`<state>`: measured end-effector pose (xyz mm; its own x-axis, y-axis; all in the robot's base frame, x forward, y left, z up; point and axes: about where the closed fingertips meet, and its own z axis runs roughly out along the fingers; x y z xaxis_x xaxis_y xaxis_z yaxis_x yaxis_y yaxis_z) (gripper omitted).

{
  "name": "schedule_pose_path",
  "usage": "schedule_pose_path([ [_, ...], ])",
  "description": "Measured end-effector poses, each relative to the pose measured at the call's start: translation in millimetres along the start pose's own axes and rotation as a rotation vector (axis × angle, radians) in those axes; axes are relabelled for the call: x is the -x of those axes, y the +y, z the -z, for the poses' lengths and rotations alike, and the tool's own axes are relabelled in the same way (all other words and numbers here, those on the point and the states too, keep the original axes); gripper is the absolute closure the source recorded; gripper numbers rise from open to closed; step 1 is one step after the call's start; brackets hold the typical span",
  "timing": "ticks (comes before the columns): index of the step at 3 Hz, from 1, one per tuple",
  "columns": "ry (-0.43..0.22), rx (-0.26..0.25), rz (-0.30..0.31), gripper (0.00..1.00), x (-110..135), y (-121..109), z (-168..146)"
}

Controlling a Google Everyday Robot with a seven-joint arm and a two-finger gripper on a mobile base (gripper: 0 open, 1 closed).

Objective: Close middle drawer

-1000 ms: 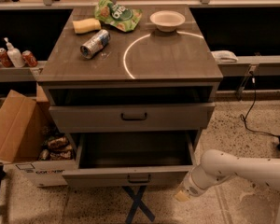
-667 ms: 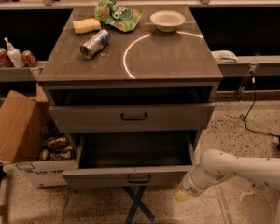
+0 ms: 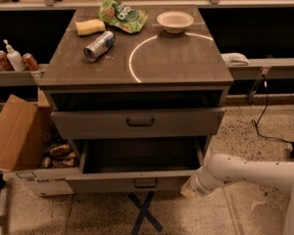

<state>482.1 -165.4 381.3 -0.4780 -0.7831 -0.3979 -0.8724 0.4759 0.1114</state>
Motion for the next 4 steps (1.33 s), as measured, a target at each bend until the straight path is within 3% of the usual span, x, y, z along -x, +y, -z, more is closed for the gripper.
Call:
schedule_pose_path([
  [2, -0.085, -0.117, 0.051, 1.00, 41, -55, -4],
  [4, -0.134, -0.160, 0.059, 1.00, 74, -95, -11],
])
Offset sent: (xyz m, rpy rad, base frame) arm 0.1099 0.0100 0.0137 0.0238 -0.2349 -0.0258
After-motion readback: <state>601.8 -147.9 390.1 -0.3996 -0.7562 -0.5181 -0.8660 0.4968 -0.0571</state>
